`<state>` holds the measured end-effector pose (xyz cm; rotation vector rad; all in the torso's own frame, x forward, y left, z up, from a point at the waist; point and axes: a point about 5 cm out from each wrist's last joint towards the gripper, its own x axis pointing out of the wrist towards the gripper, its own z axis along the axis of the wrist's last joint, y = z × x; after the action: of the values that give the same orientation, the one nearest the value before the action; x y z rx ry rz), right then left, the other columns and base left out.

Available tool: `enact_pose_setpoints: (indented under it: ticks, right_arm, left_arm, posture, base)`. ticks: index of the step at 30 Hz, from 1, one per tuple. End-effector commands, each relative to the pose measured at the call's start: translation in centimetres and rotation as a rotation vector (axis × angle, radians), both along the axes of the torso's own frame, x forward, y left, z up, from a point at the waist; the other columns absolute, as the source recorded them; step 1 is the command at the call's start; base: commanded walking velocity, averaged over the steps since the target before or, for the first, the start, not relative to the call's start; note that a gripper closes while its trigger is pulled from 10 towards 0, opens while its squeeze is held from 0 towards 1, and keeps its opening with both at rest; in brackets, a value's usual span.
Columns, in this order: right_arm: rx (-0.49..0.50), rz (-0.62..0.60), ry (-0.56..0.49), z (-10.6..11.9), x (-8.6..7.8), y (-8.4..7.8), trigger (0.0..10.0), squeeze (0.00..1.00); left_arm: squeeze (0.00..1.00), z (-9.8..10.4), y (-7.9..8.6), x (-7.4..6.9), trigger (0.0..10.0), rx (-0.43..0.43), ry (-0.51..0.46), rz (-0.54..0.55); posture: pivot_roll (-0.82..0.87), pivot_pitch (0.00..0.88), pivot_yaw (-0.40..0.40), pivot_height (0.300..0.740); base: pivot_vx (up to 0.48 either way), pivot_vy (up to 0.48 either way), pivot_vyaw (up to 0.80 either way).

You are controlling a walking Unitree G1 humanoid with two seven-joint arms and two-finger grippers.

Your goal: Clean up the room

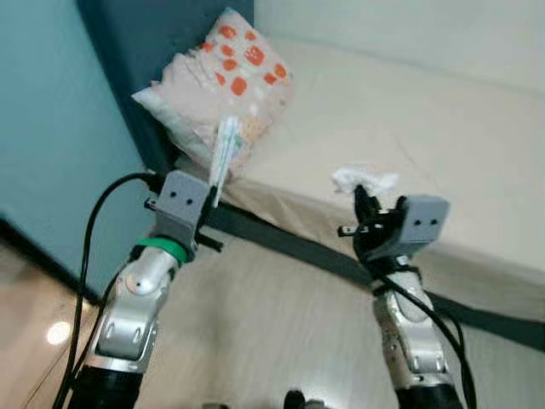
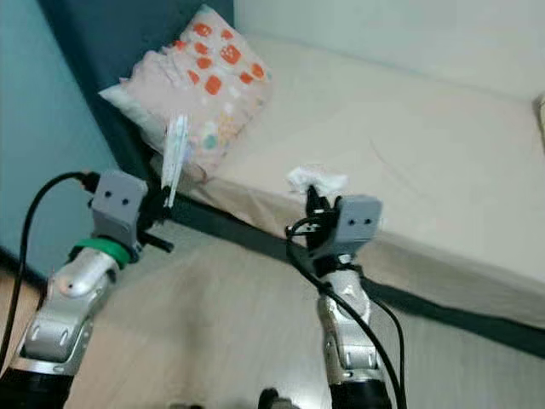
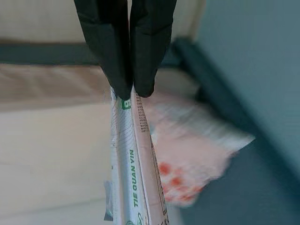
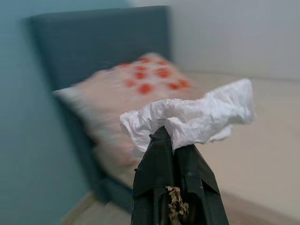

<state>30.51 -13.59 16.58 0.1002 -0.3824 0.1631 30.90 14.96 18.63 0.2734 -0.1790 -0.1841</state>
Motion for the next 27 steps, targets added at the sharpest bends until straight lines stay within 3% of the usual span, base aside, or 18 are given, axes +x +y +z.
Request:
enact_pose_setpoints:
  ticks: [1,6,27]
  right_arm:
    - [-0.004,-0.002,0.015,-0.47,-0.08,-0.14,10.0,0.0]
    - [-0.019,-0.001,0.015,-0.51,0.02,-0.07,10.0,0.0]
    - [-0.017,0.014,0.014,-0.55,0.15,0.25,10.0,0.0]
  left_arm:
    - [0.0,-0.49,-0.11,-0.27,10.0,0.003,0.014,-0.002]
    - [0.0,-0.57,-0.03,-0.34,10.0,0.004,0.017,0.0]
    - [0.0,-0.47,-0.19,-0.17,10.0,0.015,0.028,-0.012]
  posture:
    - [0.1,0.081,0.049,0.74]
    - [0.1,0.081,0.049,0.74]
    - [0.1,0.082,0.05,0.74]
  base:
    - [-0.416,0.0,0.74]
    - [-0.396,0.0,0.76]
    - [0.0,0.0,0.74]
